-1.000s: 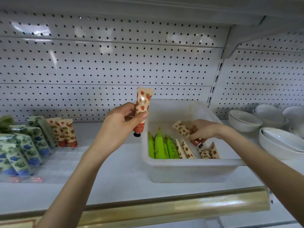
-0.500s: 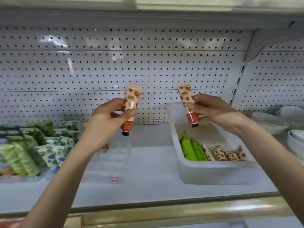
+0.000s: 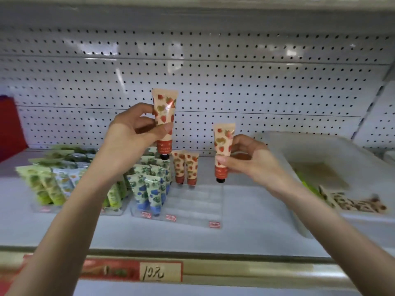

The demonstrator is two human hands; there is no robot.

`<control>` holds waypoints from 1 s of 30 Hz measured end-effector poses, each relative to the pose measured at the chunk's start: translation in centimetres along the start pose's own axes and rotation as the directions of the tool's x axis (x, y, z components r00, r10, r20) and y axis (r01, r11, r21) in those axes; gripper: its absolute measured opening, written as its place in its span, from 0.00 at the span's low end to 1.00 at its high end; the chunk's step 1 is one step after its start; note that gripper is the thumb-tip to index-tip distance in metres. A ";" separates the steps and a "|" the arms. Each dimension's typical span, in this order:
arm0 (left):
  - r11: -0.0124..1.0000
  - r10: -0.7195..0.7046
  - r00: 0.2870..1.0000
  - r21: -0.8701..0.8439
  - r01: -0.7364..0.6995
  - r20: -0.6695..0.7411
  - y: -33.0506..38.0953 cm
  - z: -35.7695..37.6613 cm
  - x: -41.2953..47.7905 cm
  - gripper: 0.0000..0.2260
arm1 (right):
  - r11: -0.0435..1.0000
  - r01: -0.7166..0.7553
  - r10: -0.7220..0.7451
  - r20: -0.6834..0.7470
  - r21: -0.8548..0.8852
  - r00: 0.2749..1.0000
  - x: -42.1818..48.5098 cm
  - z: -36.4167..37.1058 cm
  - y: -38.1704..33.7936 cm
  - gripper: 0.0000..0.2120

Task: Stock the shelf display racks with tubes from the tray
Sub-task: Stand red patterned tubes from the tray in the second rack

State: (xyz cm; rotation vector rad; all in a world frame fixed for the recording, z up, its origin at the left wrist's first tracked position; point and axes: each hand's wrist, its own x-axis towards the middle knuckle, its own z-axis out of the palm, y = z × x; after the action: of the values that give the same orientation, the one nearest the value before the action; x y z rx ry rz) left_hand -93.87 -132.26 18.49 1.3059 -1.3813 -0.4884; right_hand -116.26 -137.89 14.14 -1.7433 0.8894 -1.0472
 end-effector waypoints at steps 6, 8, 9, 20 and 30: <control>1.000 -0.023 0.999 0.007 0.022 0.042 -1.6 -2.5 -0.3 0.12 | 0.987 -0.031 0.014 -0.106 -0.158 0.994 2.3 6.6 4.2 0.12; 1.000 -0.013 0.998 0.000 0.013 0.068 -2.3 -3.2 -0.2 0.12 | 0.990 -0.043 0.019 -0.172 -0.138 0.985 2.9 8.3 5.2 0.11; 1.000 -0.010 0.997 -0.004 0.011 0.079 -2.6 -3.5 -0.2 0.12 | 0.991 -0.051 0.025 -0.200 -0.123 0.979 3.1 9.1 5.7 0.11; 1.000 0.013 0.991 -0.020 -0.010 0.132 -4.7 -6.1 0.8 0.11 | 0.983 -0.082 0.033 -0.278 -0.165 0.960 4.3 12.8 8.9 0.11; 1.000 0.004 0.988 0.005 -0.005 0.156 -5.7 -6.7 1.1 0.09 | 0.964 -0.105 0.040 -0.256 -0.243 0.966 3.9 13.2 8.8 0.13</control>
State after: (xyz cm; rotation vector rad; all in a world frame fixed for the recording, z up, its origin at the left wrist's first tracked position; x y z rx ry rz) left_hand -85.32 -132.49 16.03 1.2908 -1.5151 -0.5939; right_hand -103.85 -140.07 3.80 -1.7959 1.2865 -1.1607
